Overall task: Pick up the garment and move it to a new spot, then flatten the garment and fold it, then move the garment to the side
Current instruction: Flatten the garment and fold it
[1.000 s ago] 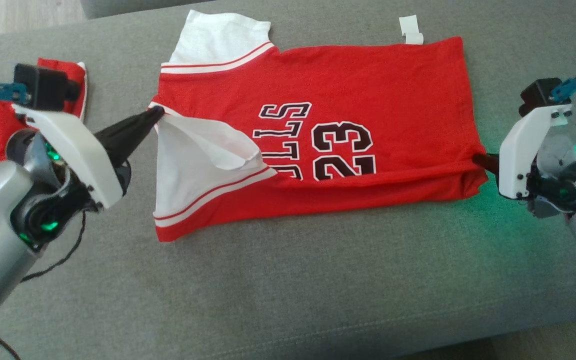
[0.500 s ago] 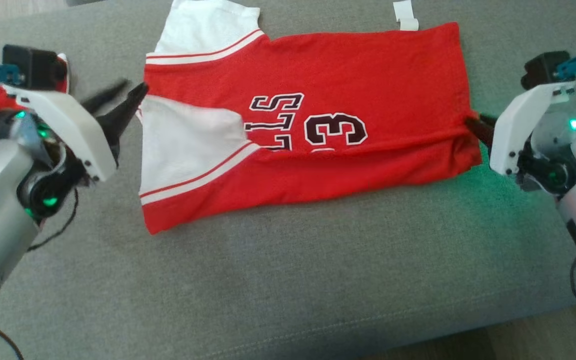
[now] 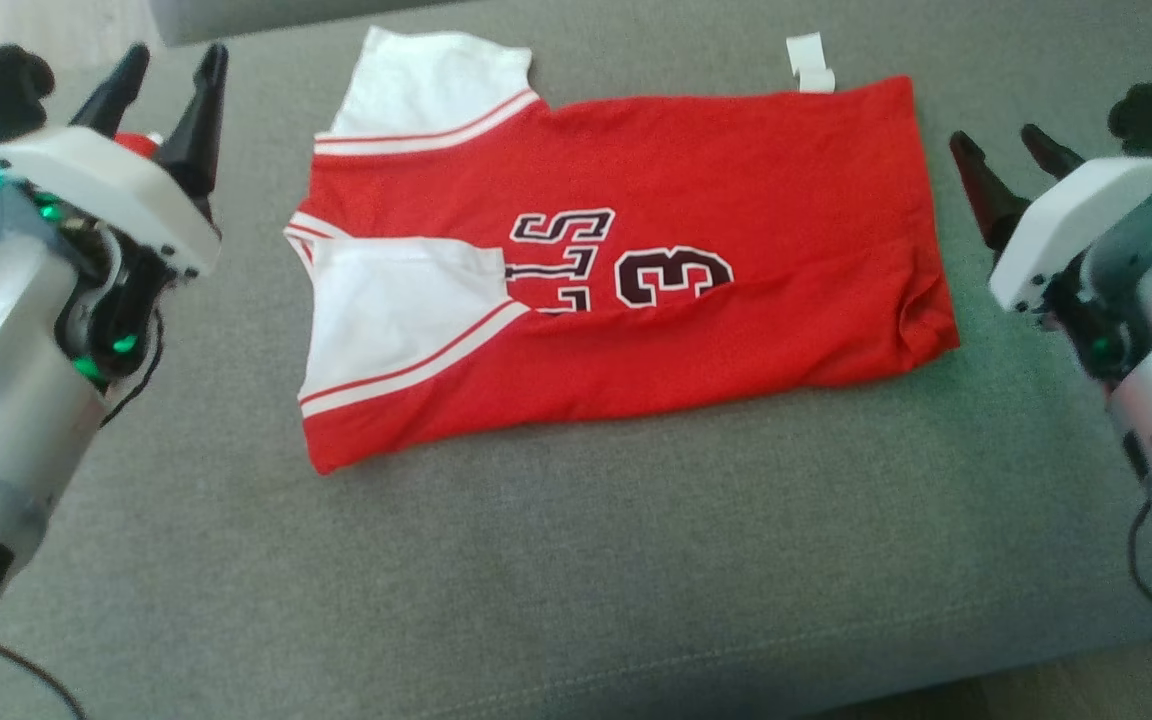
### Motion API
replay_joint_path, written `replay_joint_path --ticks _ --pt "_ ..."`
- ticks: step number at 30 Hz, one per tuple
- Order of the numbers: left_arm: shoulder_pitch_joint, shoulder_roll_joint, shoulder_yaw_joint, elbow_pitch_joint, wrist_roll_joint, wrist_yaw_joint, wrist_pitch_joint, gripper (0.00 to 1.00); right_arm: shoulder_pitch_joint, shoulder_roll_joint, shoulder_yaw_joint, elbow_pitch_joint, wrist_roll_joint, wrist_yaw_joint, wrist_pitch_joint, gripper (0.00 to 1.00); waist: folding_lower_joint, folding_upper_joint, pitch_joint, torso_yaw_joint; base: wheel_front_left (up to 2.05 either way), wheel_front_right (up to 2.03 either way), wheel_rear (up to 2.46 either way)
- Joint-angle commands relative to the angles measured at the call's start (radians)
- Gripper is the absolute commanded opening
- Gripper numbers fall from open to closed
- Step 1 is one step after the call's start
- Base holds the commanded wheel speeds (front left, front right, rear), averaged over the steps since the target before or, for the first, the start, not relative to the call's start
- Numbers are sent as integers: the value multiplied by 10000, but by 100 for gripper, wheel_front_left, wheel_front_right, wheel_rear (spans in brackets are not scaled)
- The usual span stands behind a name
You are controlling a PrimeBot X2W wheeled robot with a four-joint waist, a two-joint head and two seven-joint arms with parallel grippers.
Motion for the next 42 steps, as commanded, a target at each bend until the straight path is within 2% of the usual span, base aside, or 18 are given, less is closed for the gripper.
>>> replay_joint_path --ticks 1,6,8,11,12,13,15,18,21,25,31,36,42 --pt "-201 272 658 -376 165 136 -111 100 303 35 66 -358 -133 -9 -361 100 0 0 -208 69 0 0 0" --pt "1424 -187 3471 -2785 1897 1002 -131 100 1023 110 -242 -894 -640 -9 -2477 100 0 0 -614 231 0 0 0" --pt "2520 -617 4553 -3818 2708 1311 -132 100 1395 220 -436 -1102 -1064 -9 -3188 100 0 0 -784 282 0 0 0" --pt "4151 -1408 5790 -5102 3863 1522 -133 100 2069 491 -1133 -1563 -1711 -9 -3605 100 0 0 -1007 341 0 0 0" --pt "4649 -1684 6098 -5441 4226 1536 -133 100 2327 595 -1409 -1786 -2022 -9 -3651 100 0 0 -1064 348 0 0 0" --pt "4649 -1684 6098 -5441 4226 1536 -133 100 2327 595 -1409 -1786 -2022 -9 -3651 100 0 0 -1064 348 0 0 0" --pt "5559 -2275 6629 -5955 4817 1479 -134 100 2897 857 -2147 -2417 -2697 -9 -3682 100 0 0 -1170 363 0 0 0" --pt "6701 -3078 7240 -6369 5642 1323 -134 100 3998 1437 -3321 -3710 -3808 -9 -3689 100 0 0 -1321 356 0 0 0" --pt "7609 -3777 7838 -6518 6318 1080 -134 100 5114 2108 -4007 -4726 -4770 -9 -3691 100 0 0 -1438 303 0 0 0" --pt "8400 -4271 8262 -6556 7250 737 -135 100 6216 2776 -4433 -5426 -5786 -9 -3692 100 0 0 -1455 244 0 0 0" --pt "8627 -4518 8384 -6264 7949 283 -135 100 6772 3175 -4788 -5999 -6386 -9 -3693 100 0 0 -1343 73 0 0 0" --pt "8353 -4552 8447 -5685 8292 230 -135 100 6698 3272 -4762 -6267 -6569 -9 -3593 100 0 0 -1165 -213 0 0 0" --pt "7821 -4558 8212 -4249 8938 516 -135 100 6646 3318 -4901 -6588 -6653 -9 -3480 100 0 0 -802 -600 0 0 0"
